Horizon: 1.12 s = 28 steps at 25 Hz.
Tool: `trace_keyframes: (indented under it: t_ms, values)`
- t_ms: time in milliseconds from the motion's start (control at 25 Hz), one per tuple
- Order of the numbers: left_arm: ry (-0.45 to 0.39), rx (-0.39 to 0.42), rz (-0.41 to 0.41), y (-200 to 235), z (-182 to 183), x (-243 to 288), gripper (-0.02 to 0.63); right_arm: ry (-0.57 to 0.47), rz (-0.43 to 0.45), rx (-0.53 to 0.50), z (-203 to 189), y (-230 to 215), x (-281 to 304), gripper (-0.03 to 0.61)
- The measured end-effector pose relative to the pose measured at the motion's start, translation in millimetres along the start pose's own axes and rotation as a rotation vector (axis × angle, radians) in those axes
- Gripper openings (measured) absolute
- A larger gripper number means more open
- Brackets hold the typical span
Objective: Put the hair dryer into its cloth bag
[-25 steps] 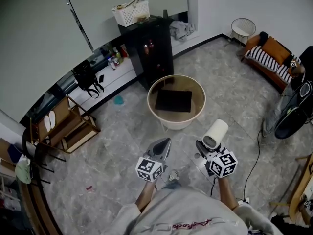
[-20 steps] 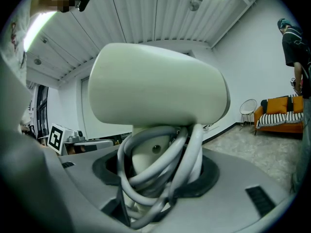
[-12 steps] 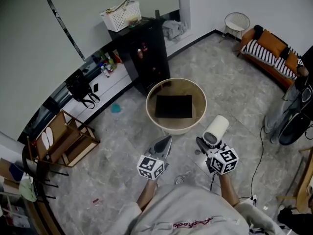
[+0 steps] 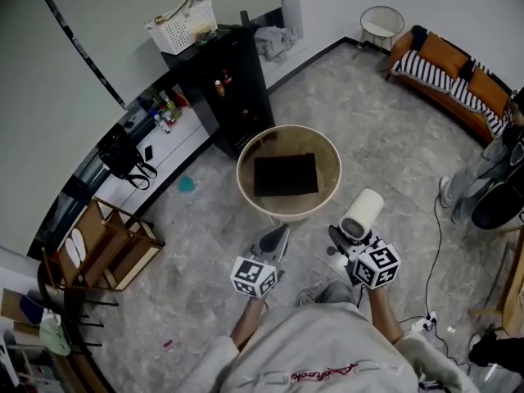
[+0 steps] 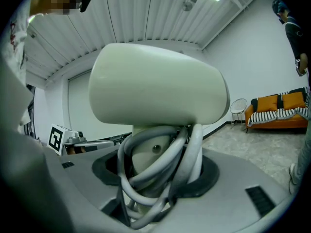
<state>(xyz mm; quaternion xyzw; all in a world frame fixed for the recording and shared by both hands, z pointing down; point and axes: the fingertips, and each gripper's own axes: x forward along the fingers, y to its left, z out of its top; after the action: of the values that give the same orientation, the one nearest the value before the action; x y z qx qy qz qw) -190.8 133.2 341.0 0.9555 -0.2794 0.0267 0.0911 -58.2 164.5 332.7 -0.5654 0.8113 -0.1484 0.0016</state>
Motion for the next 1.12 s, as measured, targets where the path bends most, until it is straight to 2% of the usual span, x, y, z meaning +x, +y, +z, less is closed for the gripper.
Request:
trace_keyframes:
  t_ms: [600, 1120]
  values:
    - [0.036, -0.001, -0.048, 0.8, -8.7, 32.1, 0.031, 0.006, -0.042, 0.019, -5.1, -28.3, 2.4, 0.282]
    - [0.052, -0.011, -0.011, 26.5, -5.6, 104.7, 0.031, 0.024, -0.011, 0.024, 11.9, -98.9, 45.4, 0.283]
